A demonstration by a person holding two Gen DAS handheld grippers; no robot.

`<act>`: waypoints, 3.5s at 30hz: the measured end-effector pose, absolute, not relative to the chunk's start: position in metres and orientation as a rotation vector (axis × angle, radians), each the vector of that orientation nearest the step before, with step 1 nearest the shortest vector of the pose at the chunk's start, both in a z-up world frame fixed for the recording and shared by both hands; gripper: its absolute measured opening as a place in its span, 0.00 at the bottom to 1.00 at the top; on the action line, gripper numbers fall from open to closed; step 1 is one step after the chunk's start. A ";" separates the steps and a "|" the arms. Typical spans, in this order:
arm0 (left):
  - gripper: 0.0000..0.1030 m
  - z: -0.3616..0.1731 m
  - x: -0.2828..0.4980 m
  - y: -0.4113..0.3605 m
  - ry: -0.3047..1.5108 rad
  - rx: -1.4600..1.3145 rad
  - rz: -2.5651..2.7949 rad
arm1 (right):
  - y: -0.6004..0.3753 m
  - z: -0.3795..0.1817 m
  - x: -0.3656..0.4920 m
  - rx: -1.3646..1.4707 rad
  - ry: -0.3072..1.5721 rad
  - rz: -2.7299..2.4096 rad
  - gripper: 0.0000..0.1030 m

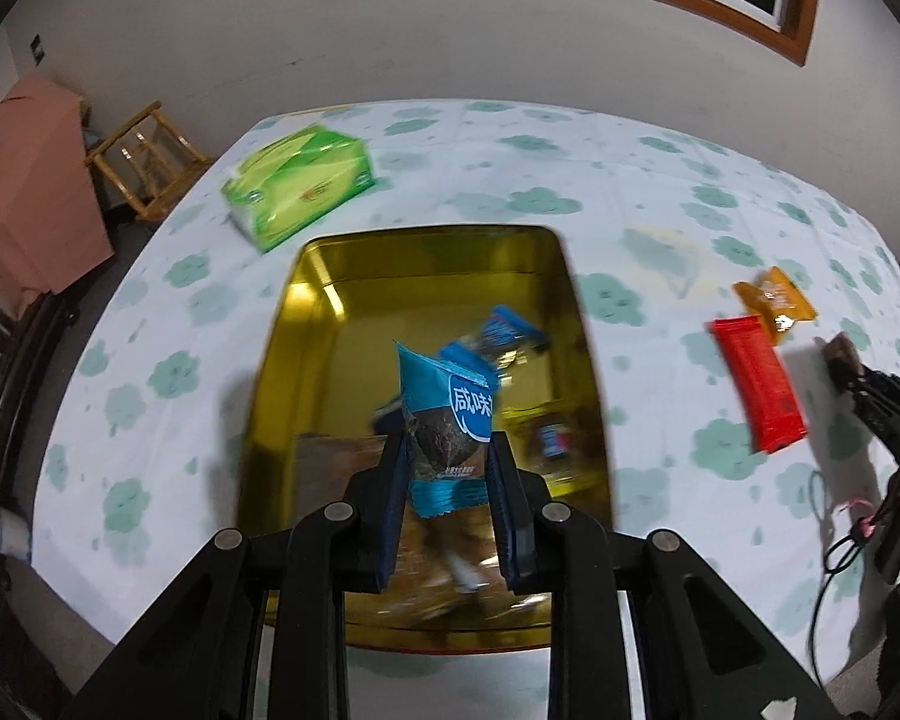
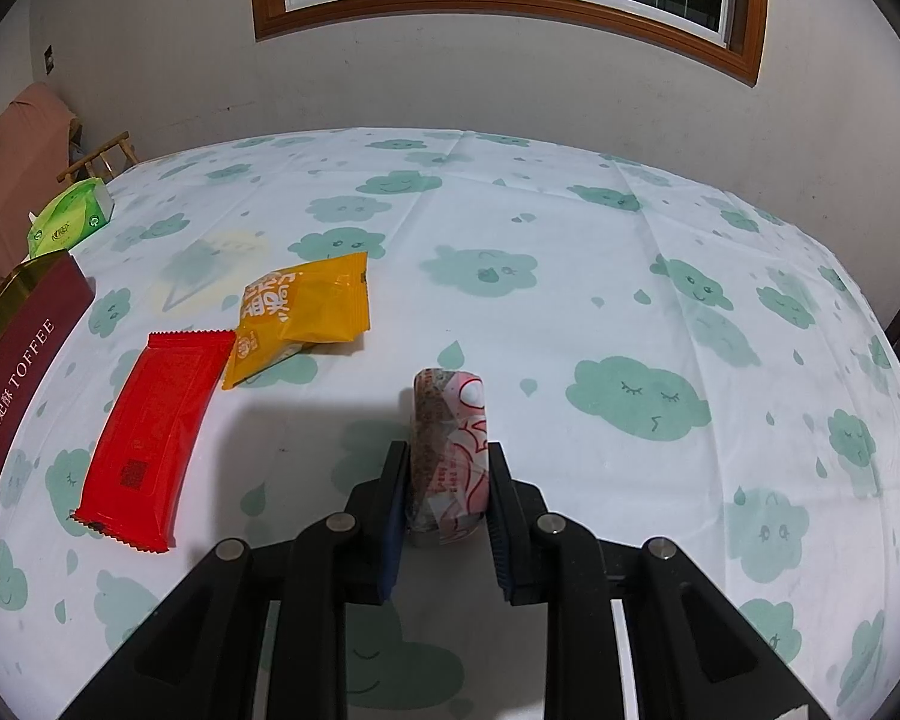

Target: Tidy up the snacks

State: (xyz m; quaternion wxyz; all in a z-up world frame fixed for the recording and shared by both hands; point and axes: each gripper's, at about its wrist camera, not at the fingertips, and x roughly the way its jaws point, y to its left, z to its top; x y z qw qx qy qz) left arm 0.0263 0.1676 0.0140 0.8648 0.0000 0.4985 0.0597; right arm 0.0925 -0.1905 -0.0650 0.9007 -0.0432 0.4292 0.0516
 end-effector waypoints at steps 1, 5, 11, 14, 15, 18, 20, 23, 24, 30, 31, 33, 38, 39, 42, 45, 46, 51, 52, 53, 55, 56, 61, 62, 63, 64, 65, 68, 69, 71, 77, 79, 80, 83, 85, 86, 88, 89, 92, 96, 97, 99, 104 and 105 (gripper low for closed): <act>0.22 0.013 0.026 0.173 1.049 0.005 0.138 | -0.191 -0.065 0.093 -0.089 0.888 0.107 0.24; 0.22 0.005 0.027 0.191 1.067 0.009 0.177 | -0.191 -0.065 0.092 -0.089 0.888 0.106 0.24; 0.22 -0.011 0.032 0.204 1.103 0.023 0.192 | -0.190 -0.065 0.092 -0.091 0.888 0.106 0.24; 0.22 -0.015 0.031 0.207 1.107 0.031 0.188 | -0.191 -0.065 0.093 -0.092 0.888 0.105 0.24; 0.22 -0.015 0.031 0.207 1.104 0.035 0.185 | -0.191 -0.065 0.093 -0.091 0.889 0.106 0.24; 0.22 -0.015 0.032 0.207 1.105 0.042 0.180 | -0.191 -0.065 0.093 -0.091 0.888 0.106 0.24; 0.23 -0.016 0.033 0.206 1.106 0.046 0.178 | -0.191 -0.065 0.093 -0.092 0.888 0.105 0.24; 0.25 -0.016 0.036 0.204 1.112 0.055 0.178 | -0.191 -0.065 0.093 -0.092 0.888 0.105 0.24; 0.25 -0.017 0.036 0.203 1.117 0.053 0.176 | -0.191 -0.065 0.093 -0.091 0.889 0.106 0.24; 0.26 -0.020 0.037 0.201 1.123 0.060 0.179 | -0.190 -0.065 0.093 -0.092 0.889 0.105 0.24; 0.26 -0.020 0.037 0.201 1.124 0.059 0.179 | -0.191 -0.065 0.093 -0.092 0.889 0.106 0.24; 0.26 -0.020 0.037 0.201 1.123 0.057 0.180 | -0.190 -0.065 0.093 -0.092 0.889 0.106 0.24; 0.27 -0.020 0.037 0.201 1.126 0.054 0.179 | -0.191 -0.065 0.093 -0.092 0.889 0.105 0.24; 0.30 -0.020 0.036 0.200 1.125 0.055 0.181 | -0.190 -0.065 0.093 -0.092 0.889 0.105 0.24; 0.33 -0.019 0.036 0.200 1.123 0.053 0.181 | -0.190 -0.065 0.093 -0.093 0.889 0.105 0.24; 0.40 -0.017 0.035 0.200 1.118 0.050 0.180 | -0.190 -0.065 0.093 -0.093 0.889 0.105 0.24; 0.41 -0.016 0.035 0.200 1.115 0.051 0.184 | -0.190 -0.065 0.093 -0.093 0.889 0.105 0.24; 0.45 -0.012 0.033 0.199 1.101 0.047 0.181 | -0.190 -0.064 0.093 -0.095 0.888 0.104 0.24; 0.46 -0.011 0.032 0.199 1.099 0.044 0.181 | -0.190 -0.064 0.093 -0.095 0.888 0.104 0.24; 0.47 -0.010 0.032 0.199 1.097 0.042 0.181 | -0.191 -0.064 0.093 -0.094 0.888 0.104 0.24; 0.53 -0.008 0.031 0.199 1.090 0.038 0.179 | -0.189 -0.064 0.093 -0.095 0.888 0.104 0.24; 0.56 -0.007 0.030 0.198 1.086 0.038 0.181 | -0.190 -0.064 0.093 -0.093 0.888 0.104 0.23; 0.62 -0.003 0.025 0.195 1.072 0.040 0.171 | -0.192 -0.064 0.092 -0.092 0.887 0.105 0.23; 0.64 -0.002 0.024 0.195 1.069 0.039 0.171 | -0.192 -0.064 0.092 -0.093 0.887 0.104 0.23; 0.66 -0.001 0.022 0.194 1.064 0.039 0.175 | -0.194 -0.064 0.092 -0.089 0.887 0.100 0.23; 0.67 -0.001 0.021 0.193 1.061 0.041 0.180 | -0.195 -0.064 0.092 -0.081 0.888 0.095 0.23; 0.68 0.000 0.019 0.192 1.055 0.047 0.191 | -0.194 -0.064 0.092 -0.078 0.888 0.093 0.23; 0.70 0.004 0.013 0.188 1.027 0.054 0.209 | -0.192 -0.062 0.091 -0.078 0.892 0.071 0.22; 0.71 0.005 0.011 0.186 1.016 0.053 0.210 | -0.191 -0.061 0.091 -0.077 0.893 0.066 0.22; 0.71 0.007 0.008 0.184 1.007 0.050 0.205 | -0.189 -0.057 0.089 -0.088 0.891 0.054 0.22; 0.71 0.011 -0.001 0.180 0.980 0.032 0.188 | -0.179 -0.039 0.080 -0.088 0.872 0.053 0.22; 0.71 0.012 -0.003 0.180 0.971 0.023 0.179 | -0.174 -0.033 0.075 -0.084 0.868 0.059 0.22; 0.71 0.012 -0.004 0.181 0.966 0.016 0.178 | -0.171 -0.028 0.072 -0.077 0.865 0.070 0.22; 0.71 0.014 -0.007 0.184 0.954 -0.001 0.170 | -0.160 -0.018 0.064 -0.066 0.852 0.099 0.22; 0.71 0.016 -0.009 0.188 0.946 -0.012 0.171 | -0.150 -0.013 0.061 -0.063 0.848 0.123 0.22; 0.71 0.016 -0.010 0.189 0.943 -0.017 0.172 | -0.143 -0.008 0.059 -0.057 0.844 0.143 0.22; 0.71 0.019 -0.013 0.194 0.932 -0.032 0.171 | -0.132 -0.003 0.055 -0.057 0.838 0.168 0.22; 0.71 0.020 -0.015 0.196 0.928 -0.036 0.171 | -0.122 0.000 0.053 -0.061 0.834 0.191 0.22; 0.71 0.024 -0.019 0.204 0.915 -0.052 0.183 | -0.096 0.008 0.048 -0.066 0.826 0.253 0.22; 0.72 0.027 -0.026 0.221 0.903 -0.093 0.207 | -0.057 0.016 0.041 -0.087 0.816 0.343 0.22; 0.72 0.028 -0.027 0.224 0.902 -0.099 0.210 | -0.049 0.017 0.039 -0.091 0.814 0.360 0.22; 0.75 0.028 -0.029 0.232 0.902 -0.103 0.228 | -0.028 0.020 0.036 -0.101 0.810 0.405 0.22; 0.78 0.025 -0.038 0.255 0.906 -0.120 0.287 | 0.021 0.022 0.031 -0.126 0.806 0.510 0.22; 0.78 0.024 -0.039 0.260 0.913 -0.126 0.299 | 0.030 0.021 0.030 -0.130 0.808 0.527 0.22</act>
